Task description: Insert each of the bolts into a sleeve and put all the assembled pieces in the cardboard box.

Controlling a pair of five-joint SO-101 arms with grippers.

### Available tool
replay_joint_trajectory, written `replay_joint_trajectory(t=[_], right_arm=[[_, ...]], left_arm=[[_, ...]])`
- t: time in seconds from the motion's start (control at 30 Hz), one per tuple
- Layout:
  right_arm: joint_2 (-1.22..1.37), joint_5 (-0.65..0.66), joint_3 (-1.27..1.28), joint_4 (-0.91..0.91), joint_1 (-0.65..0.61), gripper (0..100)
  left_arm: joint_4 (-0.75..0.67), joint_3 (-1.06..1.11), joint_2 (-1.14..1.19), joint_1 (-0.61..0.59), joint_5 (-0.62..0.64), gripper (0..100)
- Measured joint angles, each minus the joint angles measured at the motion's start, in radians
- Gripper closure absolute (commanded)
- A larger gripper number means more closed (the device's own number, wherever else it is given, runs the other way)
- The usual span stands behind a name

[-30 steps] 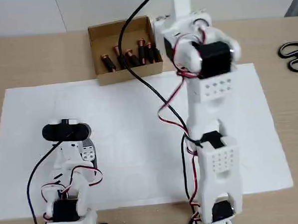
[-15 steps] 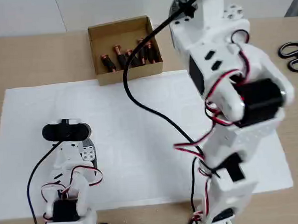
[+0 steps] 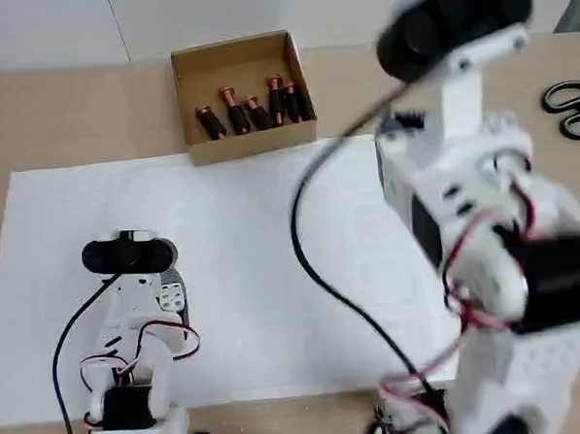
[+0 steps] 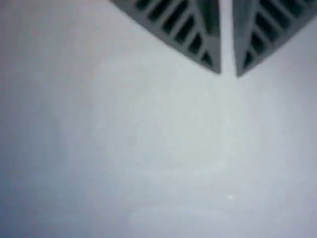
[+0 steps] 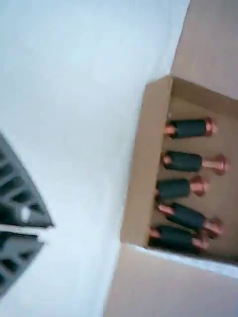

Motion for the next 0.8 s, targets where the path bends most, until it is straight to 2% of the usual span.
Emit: replay_joint_trajectory(t=[0.13, 0.27, 0.43, 0.67, 0.8], right_arm=[[-0.152, -0.092, 0.172, 0.0, 0.003, 99.5], [-0.292, -0.109, 0.364, -0.023, 0.005, 99.5], [-0.508, -0.109, 0.651, -0.169, 0.006, 99.5], [-0.872, -0.106, 1.175, -0.431, 0.008, 99.5], [-1.065, -0.032, 1.416, -0.503, 0.005, 99.5]], left_arm=[[0.0, 0.0, 0.0, 0.0, 0.0, 99], [0.0, 0.0, 0.0, 0.0, 0.0, 99], [0.0, 0.0, 0.0, 0.0, 0.0, 99], [0.0, 0.0, 0.0, 0.0, 0.0, 99], [0.0, 0.0, 0.0, 0.0, 0.0, 99]])
